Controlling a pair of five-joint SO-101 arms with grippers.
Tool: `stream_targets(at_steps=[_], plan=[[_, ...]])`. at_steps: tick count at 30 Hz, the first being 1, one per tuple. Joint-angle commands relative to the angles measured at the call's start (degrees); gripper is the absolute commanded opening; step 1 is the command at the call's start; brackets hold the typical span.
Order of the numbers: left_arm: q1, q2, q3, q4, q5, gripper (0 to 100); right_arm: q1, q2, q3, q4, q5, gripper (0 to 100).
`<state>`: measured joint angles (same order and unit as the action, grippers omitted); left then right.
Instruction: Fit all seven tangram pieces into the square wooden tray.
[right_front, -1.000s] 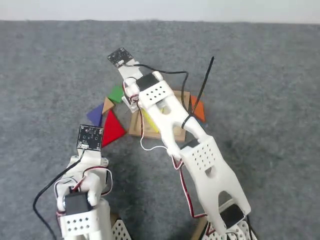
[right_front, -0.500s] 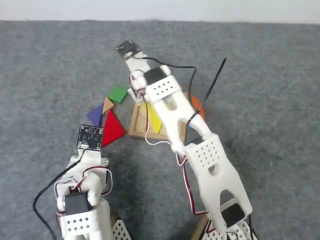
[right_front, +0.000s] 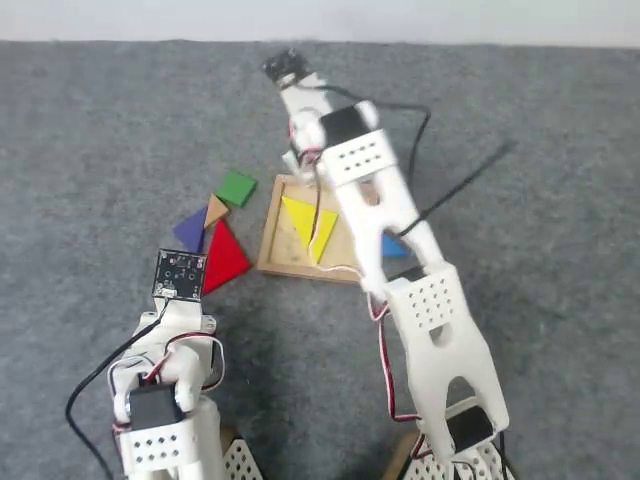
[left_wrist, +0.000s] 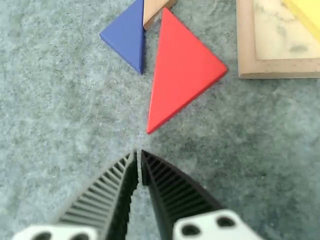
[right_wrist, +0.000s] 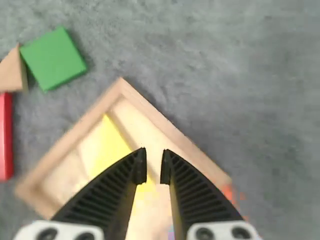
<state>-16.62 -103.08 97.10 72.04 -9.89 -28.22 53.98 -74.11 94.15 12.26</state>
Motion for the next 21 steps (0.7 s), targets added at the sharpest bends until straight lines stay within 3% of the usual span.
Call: stream_targets(at_steps=[1,7,15,21], plan=[[-0.3,-1.4,-0.7,0.5,-0.4,1,1.1,-5.5,-8.7,8.4,2.7,5.4],[-0.4,-1.4,-0.7,0.5,-0.4,1,0.4,-7.5,-1.1,9.2,1.2,1.1],[-0.4,-1.4,-0.7,0.5,-0.4,1,-3.4,-24.4,28.2,8.5,0.7,0.8],[-0.4,-1.4,-0.7,0.5,-0.4,1,-5.9,-27.4,54.4,-10.6,0.7,0.8]])
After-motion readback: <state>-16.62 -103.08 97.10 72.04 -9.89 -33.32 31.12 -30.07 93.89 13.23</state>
